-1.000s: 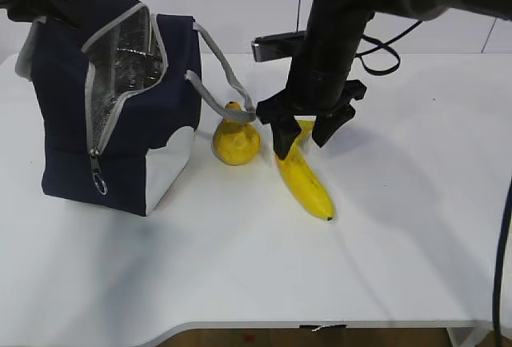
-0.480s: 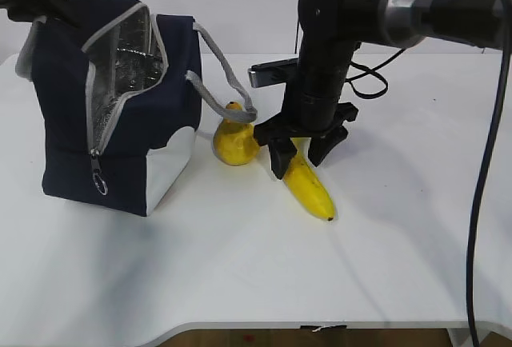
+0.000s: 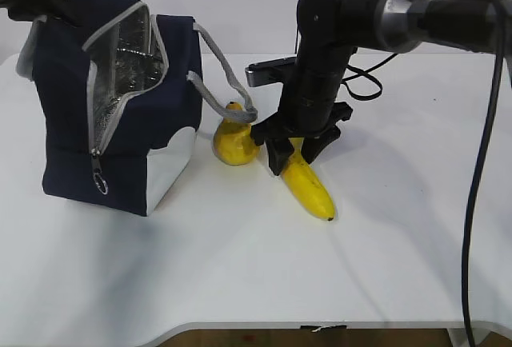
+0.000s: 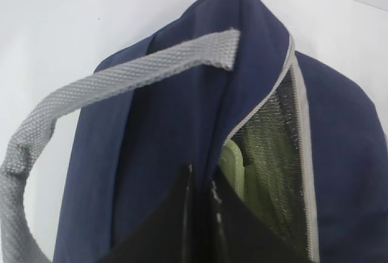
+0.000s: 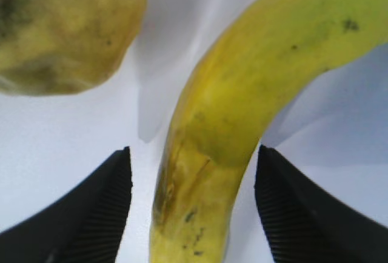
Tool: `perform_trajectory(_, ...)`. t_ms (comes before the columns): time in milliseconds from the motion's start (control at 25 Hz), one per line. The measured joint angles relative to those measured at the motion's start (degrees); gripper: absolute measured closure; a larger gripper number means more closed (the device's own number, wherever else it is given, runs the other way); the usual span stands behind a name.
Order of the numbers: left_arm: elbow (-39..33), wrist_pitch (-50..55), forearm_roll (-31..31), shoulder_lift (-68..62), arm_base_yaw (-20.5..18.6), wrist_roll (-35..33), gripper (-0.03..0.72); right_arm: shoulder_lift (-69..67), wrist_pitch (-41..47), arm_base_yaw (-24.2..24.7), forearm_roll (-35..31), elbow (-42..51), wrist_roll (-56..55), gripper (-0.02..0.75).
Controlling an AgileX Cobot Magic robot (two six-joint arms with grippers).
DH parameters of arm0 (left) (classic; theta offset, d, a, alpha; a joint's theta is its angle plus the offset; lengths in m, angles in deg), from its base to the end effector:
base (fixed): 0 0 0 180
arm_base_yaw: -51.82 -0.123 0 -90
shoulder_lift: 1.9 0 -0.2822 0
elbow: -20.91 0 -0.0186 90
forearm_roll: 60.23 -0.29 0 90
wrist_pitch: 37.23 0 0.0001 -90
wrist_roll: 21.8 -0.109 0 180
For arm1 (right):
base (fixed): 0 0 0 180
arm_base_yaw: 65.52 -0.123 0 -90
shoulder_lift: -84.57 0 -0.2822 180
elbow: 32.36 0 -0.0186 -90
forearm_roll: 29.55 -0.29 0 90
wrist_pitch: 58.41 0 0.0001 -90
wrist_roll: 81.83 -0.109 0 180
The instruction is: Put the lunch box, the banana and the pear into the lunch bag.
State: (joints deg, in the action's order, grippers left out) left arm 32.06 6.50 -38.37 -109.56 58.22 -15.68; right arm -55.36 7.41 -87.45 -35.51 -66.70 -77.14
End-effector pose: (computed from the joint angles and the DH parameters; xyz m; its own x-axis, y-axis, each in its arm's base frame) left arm 0.4402 -0.0776 0.2990 -0.7901 -0.2801 -0.5452 -0.0229 0.9023 -0.4305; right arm 0.4754 0.2025 0.1374 -0.9012 -0.4048 -0.1549 -0.4207 0.9030 0.0876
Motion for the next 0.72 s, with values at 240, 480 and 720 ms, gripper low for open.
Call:
perform_trajectory(240,0.0,0.0,0.0,0.0,0.0,0.0,0.694,0.0,-0.4,0.0,0.0,0.0,0.1,0.320)
perform_trajectory(480,0.0,0.0,0.2,0.0,0.0,0.0,0.694,0.0,-0.5,0.0,0.1,0.0,0.2,0.429)
perform_trajectory(720,0.0,0.0,0.3,0.0,0.0,0.0,0.694,0.0,0.3,0.0,1.5,-0.1,0.3,0.437)
